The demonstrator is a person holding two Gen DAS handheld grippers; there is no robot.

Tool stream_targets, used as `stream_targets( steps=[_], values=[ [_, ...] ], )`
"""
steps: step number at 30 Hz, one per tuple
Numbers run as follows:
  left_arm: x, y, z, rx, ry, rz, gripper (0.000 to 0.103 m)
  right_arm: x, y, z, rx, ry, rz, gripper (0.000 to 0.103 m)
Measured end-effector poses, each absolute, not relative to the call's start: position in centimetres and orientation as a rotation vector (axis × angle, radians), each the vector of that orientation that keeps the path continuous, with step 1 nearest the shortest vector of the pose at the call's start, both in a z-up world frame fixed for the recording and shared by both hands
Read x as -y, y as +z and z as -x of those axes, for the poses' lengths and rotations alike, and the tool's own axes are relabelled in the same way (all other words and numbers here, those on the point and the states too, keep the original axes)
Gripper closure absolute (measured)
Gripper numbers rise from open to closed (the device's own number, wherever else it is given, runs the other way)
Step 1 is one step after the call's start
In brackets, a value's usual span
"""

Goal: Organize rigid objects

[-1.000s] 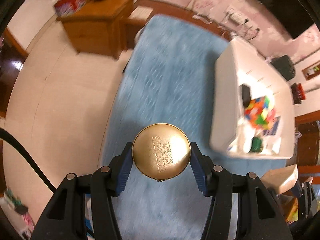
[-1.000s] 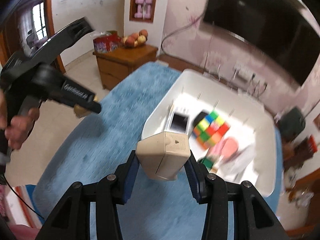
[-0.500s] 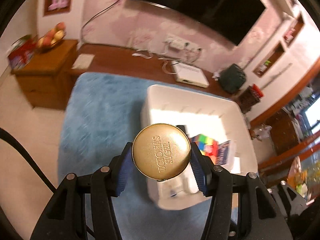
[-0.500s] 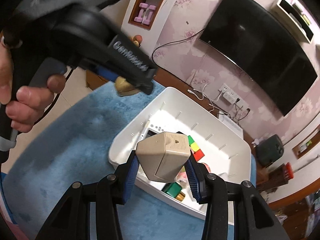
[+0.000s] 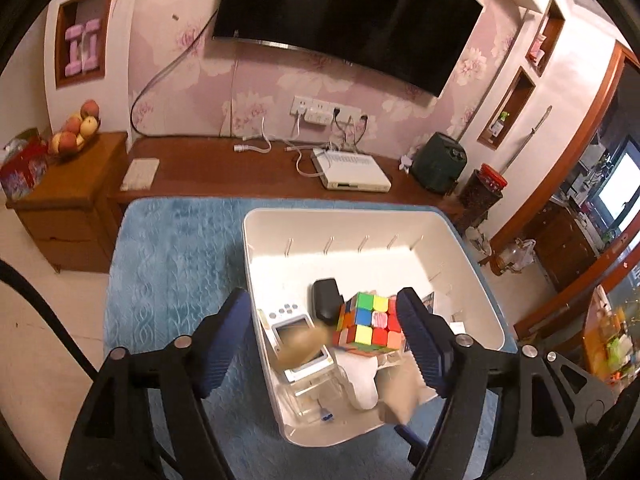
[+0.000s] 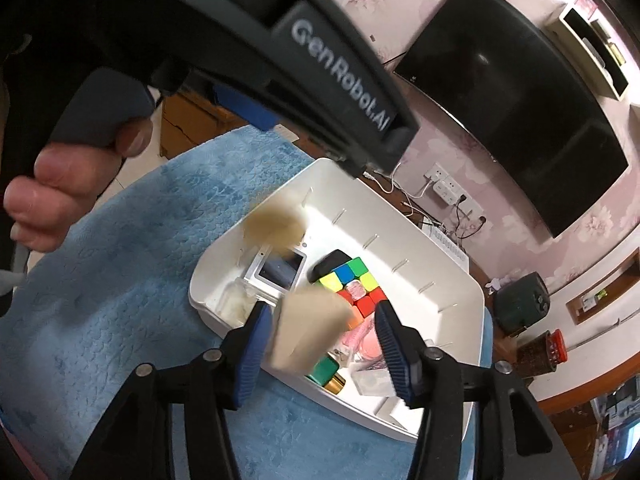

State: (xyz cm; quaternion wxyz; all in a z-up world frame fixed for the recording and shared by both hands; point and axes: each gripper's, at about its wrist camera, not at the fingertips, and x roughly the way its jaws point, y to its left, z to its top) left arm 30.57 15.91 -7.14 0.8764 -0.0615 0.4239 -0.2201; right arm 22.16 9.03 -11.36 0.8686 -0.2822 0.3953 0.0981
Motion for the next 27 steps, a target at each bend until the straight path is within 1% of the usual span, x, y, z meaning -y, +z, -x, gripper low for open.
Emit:
stream_targets(
  steps=[2, 8, 10, 11, 15, 17, 22, 24, 27],
  values=[
    [-16.0, -6.9, -30.4, -0.881, -0.439, 0.125, 0.017, -9.0, -11.0, -21.8, -0.822, 0.211, 0.577, 0.04],
    [-17.2, -6.4, -29.0, -0.901, -0.374, 0.174, 0.017, -8.6, -10.1, -20.4, -0.806, 0.226, 0.556, 0.04],
    [-17.4, -6.0, -28.2, -0.898, -0.353, 0.17, 0.016, -8.4, -9.7, -19.6, -0.799, 0.236, 0.541, 0.033],
    [-17.5, -5.8, -27.5, -0.894, -0.342, 0.162, 0.016, -8.3, -9.7, -19.4, -0.798, 0.239, 0.534, 0.032],
    [-17.6, -5.2, -24.7, -0.882, -0.291, 0.143, 0.016, -7.1, -9.2, -17.2, -0.798, 0.271, 0.476, 0.031],
    [-17.6, -5.2, -22.9, -0.892, -0.257, 0.141, 0.016, -6.2, -9.3, -16.1, -0.819, 0.295, 0.435, 0.026],
    [-17.1, -5.6, -17.8, -0.944, -0.189, 0.142, 0.016, -3.6, -8.9, -12.3, -0.875, 0.363, 0.335, 0.025],
    [-16.5, -6.0, -15.5, -0.978, -0.181, 0.139, 0.01, -2.2, -8.6, -10.4, -0.891, 0.36, 0.305, 0.022],
    [-15.3, -6.6, -12.5, -1.044, -0.164, 0.127, 0.007, 0.1, -8.4, -7.7, -0.924, 0.359, 0.236, 0.022]
  ],
)
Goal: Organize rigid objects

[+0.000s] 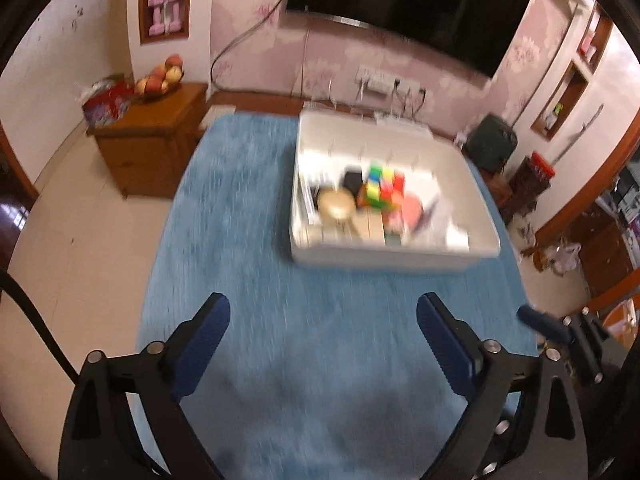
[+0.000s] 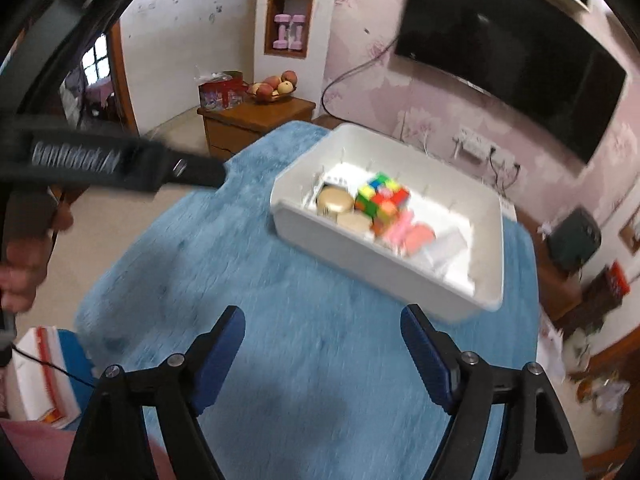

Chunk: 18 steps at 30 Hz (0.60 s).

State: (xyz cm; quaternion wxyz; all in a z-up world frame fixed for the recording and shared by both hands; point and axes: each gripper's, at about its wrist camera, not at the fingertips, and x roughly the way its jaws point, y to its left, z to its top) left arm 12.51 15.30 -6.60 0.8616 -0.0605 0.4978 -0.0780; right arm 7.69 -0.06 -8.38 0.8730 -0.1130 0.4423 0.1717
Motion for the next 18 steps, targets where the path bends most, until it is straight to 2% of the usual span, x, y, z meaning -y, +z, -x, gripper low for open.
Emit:
stream_targets(
  steps=[8, 15, 18],
  values=[
    [-11.4, -6.7, -7.5, -1.165, -0.181, 0.124, 0.006, 5.3, -6.6, -2.6, -0.983, 0.281, 0.066, 0.022],
    [-8.0, -3.6, -5.5, -1.086, -0.188, 0.027, 0.006, 7.7, -2.8, -1.2, -0.958, 0.24, -0.036, 0.02],
    [-7.7, -1.5, -4.8, -1.018, -0.191, 0.011, 0.006, 8.7, -0.9, -1.0, -0.935, 0.238, -0.119, 0.016]
  ],
)
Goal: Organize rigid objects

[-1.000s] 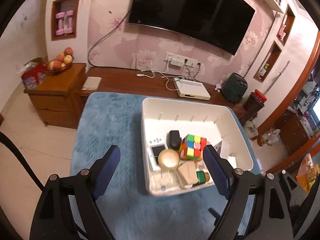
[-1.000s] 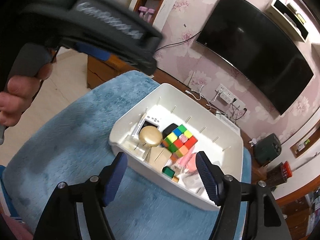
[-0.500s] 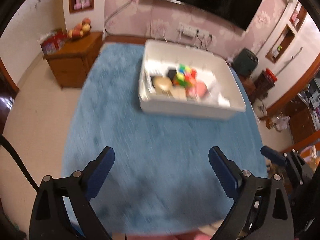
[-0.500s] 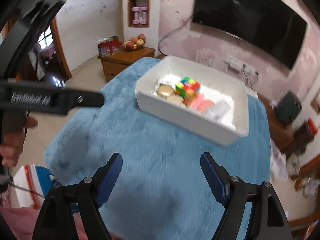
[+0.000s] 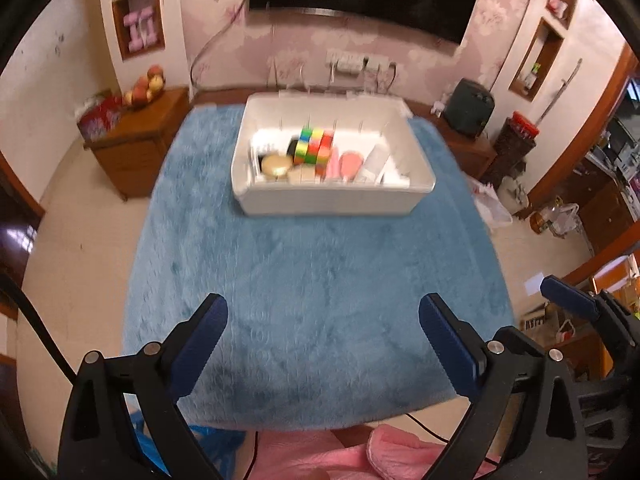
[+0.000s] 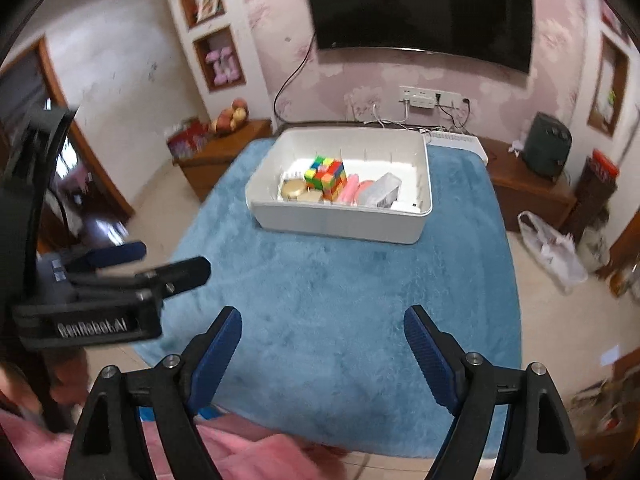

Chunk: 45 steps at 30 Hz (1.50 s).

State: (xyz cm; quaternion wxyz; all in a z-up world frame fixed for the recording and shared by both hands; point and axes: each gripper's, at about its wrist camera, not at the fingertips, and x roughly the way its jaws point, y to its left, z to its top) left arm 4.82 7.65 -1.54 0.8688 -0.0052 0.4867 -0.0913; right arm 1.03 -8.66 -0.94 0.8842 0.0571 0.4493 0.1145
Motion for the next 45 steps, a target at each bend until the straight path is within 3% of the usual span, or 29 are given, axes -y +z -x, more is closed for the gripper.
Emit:
stream_targets(
  steps=[3, 9, 25, 45],
  values=[
    [-7.6, 0.1, -4.4, -0.97, -0.16, 0.002, 0.006, 9.1, 0.7, -0.7, -0.912, 0.227, -0.167, 0.004],
    [-7.7, 2.9, -3.5, -0.888, -0.137, 0.004, 0.006, 9.5, 2.9, 0.5, -0.875, 0.204, -0.186, 0.0],
    [-8.2, 4.2, -0.4, -0.712, 0.042, -0.067, 0.001, 10.2, 3.3, 3.5, -0.779, 0.117, -0.218, 0.0],
    [-7.9, 3.6, 0.5, -0.718, 0.059, -0.08, 0.001, 10.3, 2.6, 3.1, -0.815, 0.123, -0.226, 0.0]
  ],
)
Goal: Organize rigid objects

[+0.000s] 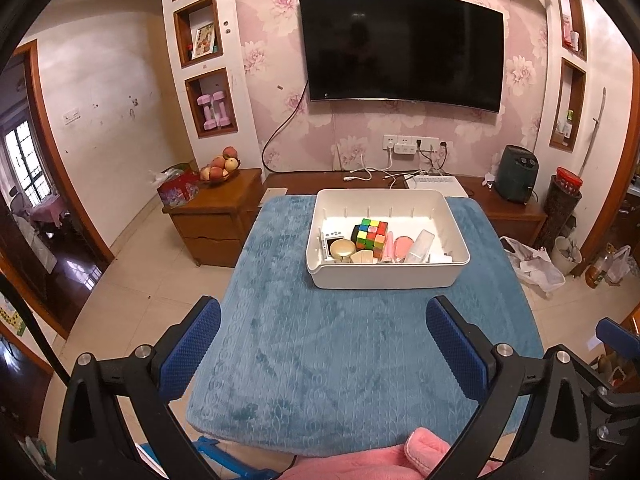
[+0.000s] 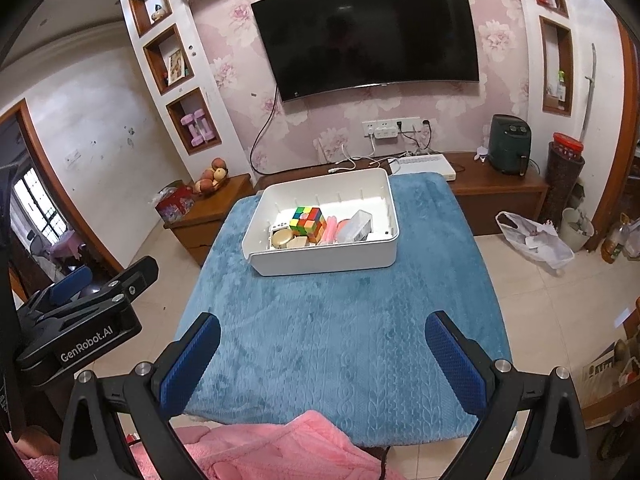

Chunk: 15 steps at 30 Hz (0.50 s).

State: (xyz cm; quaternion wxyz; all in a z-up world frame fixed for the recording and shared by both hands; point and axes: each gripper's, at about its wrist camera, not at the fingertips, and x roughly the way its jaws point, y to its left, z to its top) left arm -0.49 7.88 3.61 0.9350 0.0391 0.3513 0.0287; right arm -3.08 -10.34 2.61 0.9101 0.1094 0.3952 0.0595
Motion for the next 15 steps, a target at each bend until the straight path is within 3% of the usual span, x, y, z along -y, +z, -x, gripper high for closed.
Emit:
stream_targets(
  steps=[15],
  values=[
    [-7.3, 3.2, 0.5, -0.741, 0.058, -0.1, 0.001, 10.8, 1.5, 2.7, -0.851, 0.125, -0.247, 0.0]
  ],
)
